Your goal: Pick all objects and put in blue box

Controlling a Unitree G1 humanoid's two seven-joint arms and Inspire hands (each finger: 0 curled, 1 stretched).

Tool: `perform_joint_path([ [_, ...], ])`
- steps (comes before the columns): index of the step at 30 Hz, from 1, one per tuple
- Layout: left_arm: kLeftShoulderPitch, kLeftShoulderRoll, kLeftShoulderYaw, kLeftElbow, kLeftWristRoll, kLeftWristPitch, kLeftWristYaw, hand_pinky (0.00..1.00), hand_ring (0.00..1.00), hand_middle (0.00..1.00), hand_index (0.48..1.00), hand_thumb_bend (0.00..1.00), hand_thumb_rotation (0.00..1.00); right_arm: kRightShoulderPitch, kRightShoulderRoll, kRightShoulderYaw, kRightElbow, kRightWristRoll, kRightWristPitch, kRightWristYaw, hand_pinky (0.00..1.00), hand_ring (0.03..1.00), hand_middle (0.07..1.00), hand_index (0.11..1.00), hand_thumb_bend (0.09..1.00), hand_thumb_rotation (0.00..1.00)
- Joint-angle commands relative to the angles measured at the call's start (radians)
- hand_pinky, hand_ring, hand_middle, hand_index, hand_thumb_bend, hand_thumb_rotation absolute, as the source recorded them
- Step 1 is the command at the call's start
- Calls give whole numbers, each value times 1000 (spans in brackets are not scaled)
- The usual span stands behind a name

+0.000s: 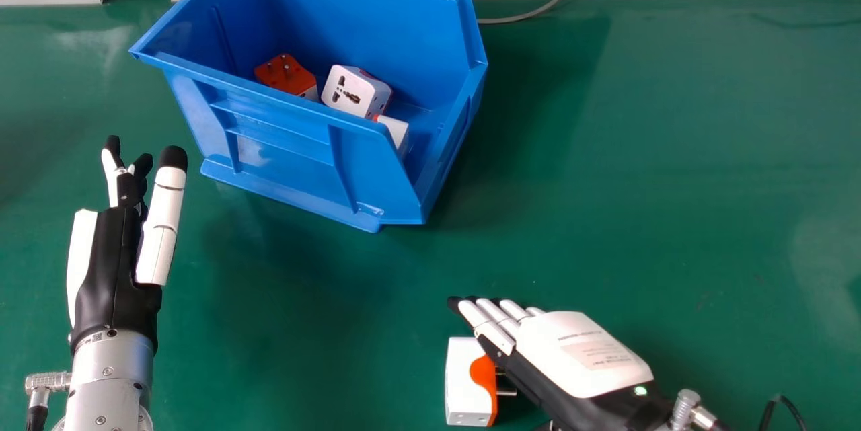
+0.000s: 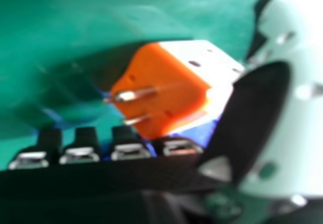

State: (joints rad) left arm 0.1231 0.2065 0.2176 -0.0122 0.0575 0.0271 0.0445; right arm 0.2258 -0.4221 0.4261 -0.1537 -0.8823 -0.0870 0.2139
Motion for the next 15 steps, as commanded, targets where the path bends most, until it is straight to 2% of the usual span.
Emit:
perform_joint_path([
  [1,-7,3,5,-30,-2,-4,1,1000,998,979,987,623,1000,-20,-1,5,21,-14,17,-1,935,975,1000,989,511,470],
  [6,-13,2,7,-19,-5,-9,2,999,998,979,986,623,1000,-44,-5,20,35,-27,29,0,918,966,996,981,508,464],
  [11,-10,2,6,-29,-5,-3,2,998,998,978,986,623,1000,-63,-5,35,61,-57,21,-41,893,945,975,958,502,456],
  [12,-9,1,6,-34,-5,0,2,998,998,978,986,623,1000,-66,-3,38,68,-64,18,-60,877,930,960,944,500,449],
  [14,-7,0,5,-40,-5,2,2,995,998,978,986,623,1000,-71,3,44,87,-79,15,-104,785,838,879,872,488,406],
  [15,-8,0,5,-38,-5,1,2,995,998,978,986,623,1000,-74,7,48,97,-89,17,-126,785,838,879,872,488,406],
])
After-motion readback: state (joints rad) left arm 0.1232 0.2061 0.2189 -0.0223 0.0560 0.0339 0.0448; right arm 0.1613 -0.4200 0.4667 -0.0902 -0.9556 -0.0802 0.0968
